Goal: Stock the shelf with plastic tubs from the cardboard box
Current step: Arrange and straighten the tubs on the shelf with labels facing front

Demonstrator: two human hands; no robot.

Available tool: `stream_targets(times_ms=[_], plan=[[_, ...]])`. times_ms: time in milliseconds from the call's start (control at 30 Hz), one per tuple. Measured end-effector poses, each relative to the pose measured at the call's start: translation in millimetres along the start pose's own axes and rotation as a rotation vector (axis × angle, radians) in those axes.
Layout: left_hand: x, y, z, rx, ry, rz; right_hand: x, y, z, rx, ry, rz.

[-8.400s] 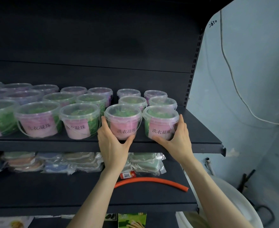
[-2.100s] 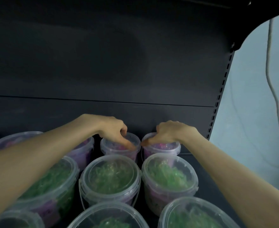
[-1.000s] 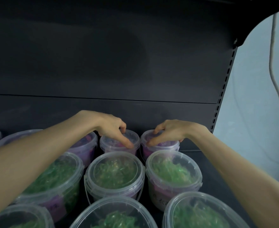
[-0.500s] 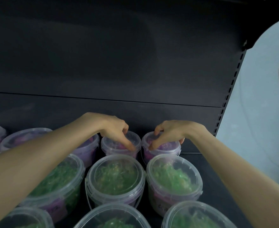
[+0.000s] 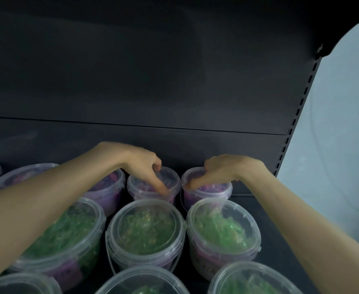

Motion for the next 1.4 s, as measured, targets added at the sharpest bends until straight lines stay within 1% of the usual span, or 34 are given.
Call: stream_targets(times_ms=[100, 167, 233, 300, 433, 467, 600, 667, 800, 1000, 1100, 1267, 1400], plan=[[3, 1, 2, -0.022, 0.014, 0.031, 0, 5, -2, 0.051, -0.051, -0.032], [3, 2, 4, -0.045, 0.038, 0.05, 2, 4, 0, 0.03, -0.062, 0.014], [3, 2, 6, -0.06, 0.049, 0.058, 6, 4, 2, -0.014, 0.008, 0.083], [3, 2, 6, -0.064, 0.059, 0.057, 7, 3, 3, -0.038, 0.05, 0.109], [0, 2, 3, -0.067, 0.103, 0.025, 2, 5, 1, 0.026, -0.038, 0.039], [-2, 1, 2, -0.07, 0.113, 0.02, 2, 5, 1, 0.033, -0.041, 0.043], [-4, 2, 0, -0.06, 0.126, 0.021, 9, 5, 1, -0.028, 0.042, 0.144], [-4, 2, -1, -0.048, 0.122, 0.02, 10, 5, 0, -0.043, 0.07, 0.169], [-4, 2, -2, -0.036, 0.116, 0.021, 4, 7, 3, -0.049, 0.011, 0.104], [-5, 0, -4, -0.025, 0.127, 0.004, 3, 10, -5, 0.028, -0.085, 0.071], [-5, 0, -4, -0.021, 0.121, 0.004, 5, 16, -10, 0.041, -0.061, 0.051], [-5, 0, -5, -0.03, 0.128, 0.052, 5, 20, -18, 0.054, -0.026, 0.044], [-6, -1, -4, -0.035, 0.149, 0.039, 6, 22, -22, 0.062, -0.019, 0.038]])
Point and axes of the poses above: each hand's wrist, its own y-axis away from the middle knuckle, its own x-axis out of the back of the hand, z = x × y, the point moved 10 cm from there along -y, towards the middle knuckle, and after that the axes turned 11 degrees about x, right-handed, at the moved point
